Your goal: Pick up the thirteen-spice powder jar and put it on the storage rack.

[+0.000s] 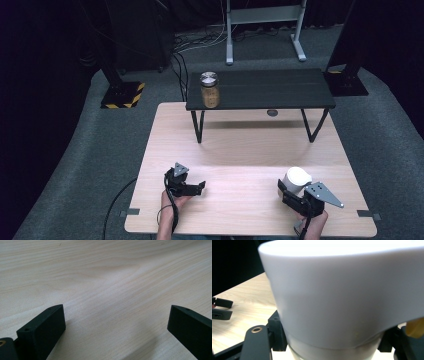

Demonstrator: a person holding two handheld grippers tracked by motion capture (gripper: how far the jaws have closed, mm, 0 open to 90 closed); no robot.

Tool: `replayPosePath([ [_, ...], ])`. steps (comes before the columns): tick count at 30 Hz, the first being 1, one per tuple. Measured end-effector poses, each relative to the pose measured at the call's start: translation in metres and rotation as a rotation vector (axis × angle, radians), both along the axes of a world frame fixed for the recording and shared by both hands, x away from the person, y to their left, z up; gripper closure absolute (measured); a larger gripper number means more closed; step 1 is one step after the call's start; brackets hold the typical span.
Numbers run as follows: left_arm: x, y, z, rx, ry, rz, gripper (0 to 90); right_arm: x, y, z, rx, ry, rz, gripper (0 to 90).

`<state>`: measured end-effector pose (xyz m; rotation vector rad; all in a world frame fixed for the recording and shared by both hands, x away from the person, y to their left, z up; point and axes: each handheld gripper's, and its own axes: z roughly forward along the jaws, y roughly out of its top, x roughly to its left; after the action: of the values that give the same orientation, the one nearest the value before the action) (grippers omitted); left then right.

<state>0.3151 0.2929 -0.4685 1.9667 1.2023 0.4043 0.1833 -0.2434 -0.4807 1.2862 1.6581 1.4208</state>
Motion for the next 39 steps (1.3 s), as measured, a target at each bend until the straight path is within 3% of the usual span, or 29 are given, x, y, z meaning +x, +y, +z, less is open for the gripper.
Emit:
replayPosePath([
  [39,0.000,-0.001,0.000,0.004,0.001,-0.003,1.3,0.010,-0.016,0.025,-0.013,0.007,-0.021,29.7],
])
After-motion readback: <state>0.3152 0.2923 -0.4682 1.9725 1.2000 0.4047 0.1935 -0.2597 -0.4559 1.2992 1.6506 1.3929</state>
